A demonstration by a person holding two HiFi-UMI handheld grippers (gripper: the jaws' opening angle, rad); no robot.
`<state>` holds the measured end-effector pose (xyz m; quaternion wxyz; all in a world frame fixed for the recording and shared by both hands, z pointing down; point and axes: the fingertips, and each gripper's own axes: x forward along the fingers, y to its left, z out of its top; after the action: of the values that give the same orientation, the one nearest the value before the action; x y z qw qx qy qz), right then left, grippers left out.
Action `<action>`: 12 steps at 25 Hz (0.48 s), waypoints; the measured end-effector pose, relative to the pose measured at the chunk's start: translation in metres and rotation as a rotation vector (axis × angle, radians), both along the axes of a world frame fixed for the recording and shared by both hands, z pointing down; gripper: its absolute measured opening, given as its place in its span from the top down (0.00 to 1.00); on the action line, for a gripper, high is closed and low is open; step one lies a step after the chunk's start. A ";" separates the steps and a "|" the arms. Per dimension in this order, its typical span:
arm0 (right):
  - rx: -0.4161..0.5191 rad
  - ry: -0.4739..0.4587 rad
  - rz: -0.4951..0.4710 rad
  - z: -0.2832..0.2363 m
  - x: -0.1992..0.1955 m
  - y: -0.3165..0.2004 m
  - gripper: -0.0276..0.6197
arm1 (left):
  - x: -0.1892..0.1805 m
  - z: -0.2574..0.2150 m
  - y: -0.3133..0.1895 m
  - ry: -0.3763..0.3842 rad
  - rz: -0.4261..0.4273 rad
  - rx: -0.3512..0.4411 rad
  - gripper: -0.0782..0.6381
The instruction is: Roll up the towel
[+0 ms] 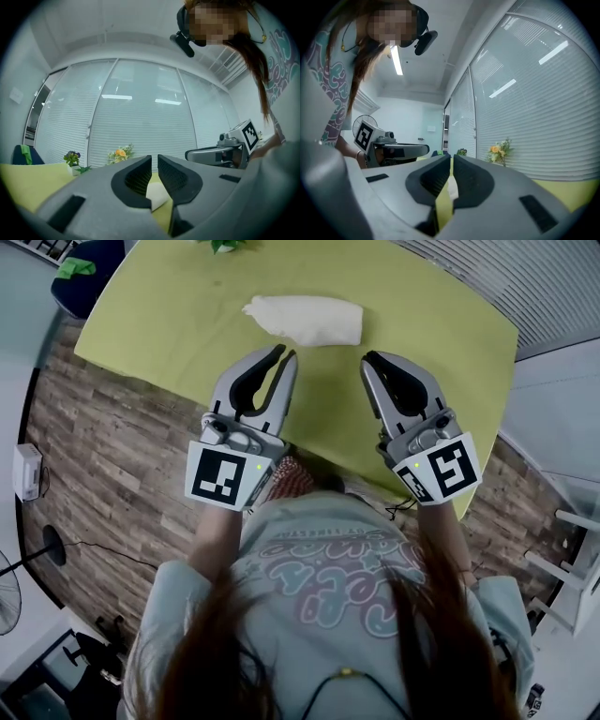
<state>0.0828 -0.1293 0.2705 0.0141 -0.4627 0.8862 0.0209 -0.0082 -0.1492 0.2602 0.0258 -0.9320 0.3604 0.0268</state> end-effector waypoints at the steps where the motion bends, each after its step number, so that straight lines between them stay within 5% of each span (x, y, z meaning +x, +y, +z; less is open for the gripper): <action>1: 0.001 -0.001 -0.002 0.000 0.000 0.004 0.92 | 0.000 -0.001 0.004 0.005 -0.008 0.002 0.83; 12: 0.071 -0.015 -0.100 -0.010 -0.005 0.049 0.95 | 0.011 -0.003 0.050 -0.007 -0.092 0.044 0.86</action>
<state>0.0778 -0.0808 0.2609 0.0383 -0.4174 0.9066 0.0482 0.0024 -0.0991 0.2570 0.0486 -0.9138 0.4021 0.0304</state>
